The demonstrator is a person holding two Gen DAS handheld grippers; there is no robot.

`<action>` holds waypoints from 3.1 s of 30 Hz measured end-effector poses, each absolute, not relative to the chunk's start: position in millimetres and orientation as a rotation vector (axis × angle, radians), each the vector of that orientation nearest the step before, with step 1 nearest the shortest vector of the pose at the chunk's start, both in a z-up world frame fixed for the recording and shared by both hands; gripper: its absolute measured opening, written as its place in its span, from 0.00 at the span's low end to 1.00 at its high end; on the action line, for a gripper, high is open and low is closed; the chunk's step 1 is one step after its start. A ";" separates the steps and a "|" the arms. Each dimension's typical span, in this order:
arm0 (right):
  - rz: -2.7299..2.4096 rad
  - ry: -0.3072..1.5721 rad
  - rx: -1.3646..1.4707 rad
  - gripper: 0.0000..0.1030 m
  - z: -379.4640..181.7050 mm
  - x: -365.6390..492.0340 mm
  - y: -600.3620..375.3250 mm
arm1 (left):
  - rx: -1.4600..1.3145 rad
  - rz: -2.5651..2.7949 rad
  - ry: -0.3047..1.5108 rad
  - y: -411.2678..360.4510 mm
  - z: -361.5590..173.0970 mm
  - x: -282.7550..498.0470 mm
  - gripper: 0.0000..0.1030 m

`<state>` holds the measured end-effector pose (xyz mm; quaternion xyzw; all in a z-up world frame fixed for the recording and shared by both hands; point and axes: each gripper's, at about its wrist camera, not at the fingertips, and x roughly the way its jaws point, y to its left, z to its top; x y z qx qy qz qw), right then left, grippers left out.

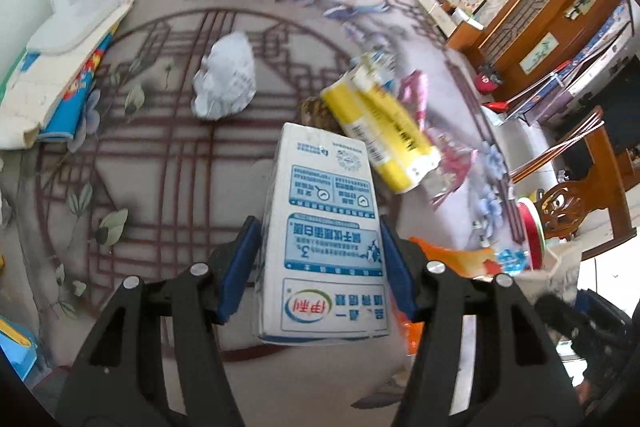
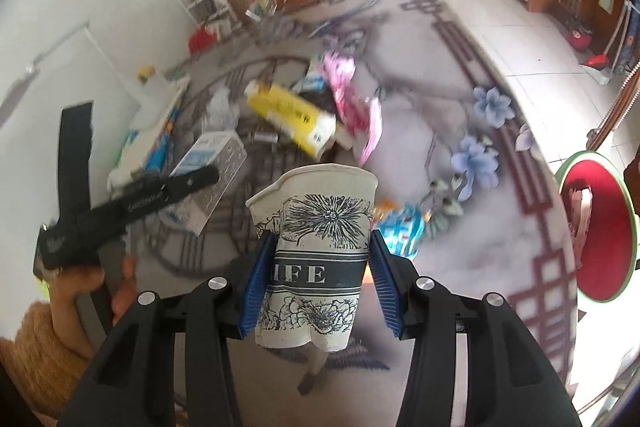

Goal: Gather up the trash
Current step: 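Lift the milk carton and paper cup off the table with both tools, then carry the carton and cup over the red bucket and release both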

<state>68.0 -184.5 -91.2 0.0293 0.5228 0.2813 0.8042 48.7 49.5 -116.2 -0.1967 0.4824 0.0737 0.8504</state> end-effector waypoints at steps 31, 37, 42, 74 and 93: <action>0.495 1.116 0.226 0.45 -96.1 73.9 -237.9 | -0.358 0.103 0.959 23.8 -86.9 45.8 0.55; 0.483 1.135 0.243 0.45 -102.1 77.6 -247.5 | -0.343 0.089 0.962 13.9 -85.1 48.3 0.55; 0.463 1.138 0.265 0.45 -105.1 79.6 -260.4 | -0.337 0.083 0.968 6.9 -86.1 51.4 0.55; 0.199 1.073 0.420 0.45 -103.5 99.0 -430.9 | -0.213 -0.240 1.020 -167.4 -92.8 118.0 0.55; 0.045 0.987 0.551 0.71 -110.2 139.3 -555.9 | -0.148 -0.493 1.053 -317.9 -109.1 185.2 0.79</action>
